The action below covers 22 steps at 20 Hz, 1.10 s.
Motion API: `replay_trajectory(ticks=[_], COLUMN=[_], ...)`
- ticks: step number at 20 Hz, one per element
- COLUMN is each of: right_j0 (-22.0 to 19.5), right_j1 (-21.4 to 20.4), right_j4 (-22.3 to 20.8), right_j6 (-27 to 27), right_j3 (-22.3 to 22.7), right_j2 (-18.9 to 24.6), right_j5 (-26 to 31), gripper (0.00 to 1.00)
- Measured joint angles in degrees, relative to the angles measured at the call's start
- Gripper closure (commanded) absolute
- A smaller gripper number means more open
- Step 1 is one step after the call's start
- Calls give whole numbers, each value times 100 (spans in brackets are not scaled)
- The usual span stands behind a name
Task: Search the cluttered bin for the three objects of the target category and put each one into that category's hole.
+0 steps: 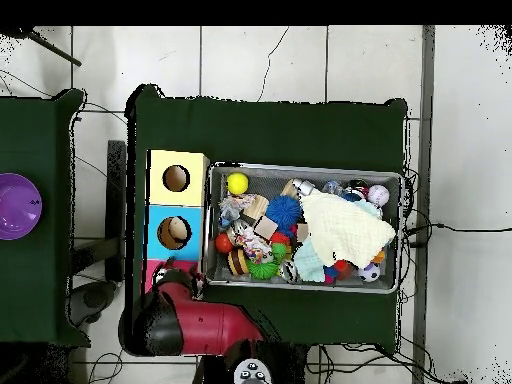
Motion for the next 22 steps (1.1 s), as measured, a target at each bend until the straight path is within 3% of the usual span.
replay_trajectory(ticks=[10,16,22], right_j0=[801,934,947], right_j1=[-437,-569,-618], right_j4=[80,75,71], right_j6=[0,0,0], right_j3=[-292,-480,-682], right_j2=[-357,-476,-578], right_j5=[2436,2945,2983], gripper=[0,0,0])
